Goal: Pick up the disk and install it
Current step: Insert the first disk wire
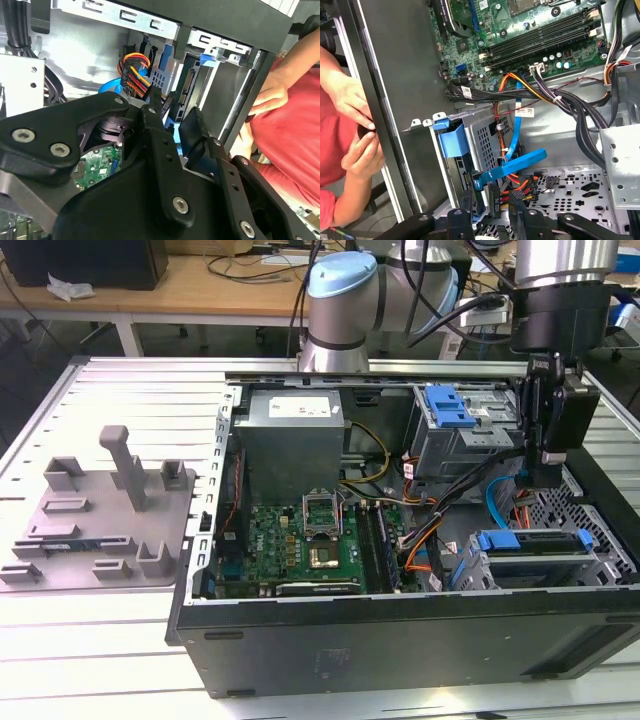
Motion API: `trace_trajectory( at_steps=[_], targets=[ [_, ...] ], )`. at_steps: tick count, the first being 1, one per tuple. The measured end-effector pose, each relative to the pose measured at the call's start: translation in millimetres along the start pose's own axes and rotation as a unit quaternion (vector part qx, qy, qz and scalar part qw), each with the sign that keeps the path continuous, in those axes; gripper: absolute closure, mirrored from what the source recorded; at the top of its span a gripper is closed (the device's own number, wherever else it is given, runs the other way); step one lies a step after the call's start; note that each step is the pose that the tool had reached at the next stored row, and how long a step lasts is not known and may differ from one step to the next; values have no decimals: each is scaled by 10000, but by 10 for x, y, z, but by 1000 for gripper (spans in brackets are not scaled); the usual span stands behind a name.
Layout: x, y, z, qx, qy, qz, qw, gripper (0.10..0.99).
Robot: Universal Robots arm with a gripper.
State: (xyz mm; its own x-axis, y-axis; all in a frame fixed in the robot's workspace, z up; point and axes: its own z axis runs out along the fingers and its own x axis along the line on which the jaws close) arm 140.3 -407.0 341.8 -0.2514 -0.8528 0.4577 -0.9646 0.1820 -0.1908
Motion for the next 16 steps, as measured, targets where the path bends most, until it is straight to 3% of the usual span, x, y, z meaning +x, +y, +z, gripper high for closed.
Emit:
trace_trajectory(
  at_steps=[10,11,12,16],
  targets=[
    [-29,9,3,3,13,0,10000,671],
    [-34,10,6,4,16,0,10000,686],
    [-40,12,11,4,20,-1,10000,761],
    [-46,14,15,6,24,-1,10000,761]
  ],
)
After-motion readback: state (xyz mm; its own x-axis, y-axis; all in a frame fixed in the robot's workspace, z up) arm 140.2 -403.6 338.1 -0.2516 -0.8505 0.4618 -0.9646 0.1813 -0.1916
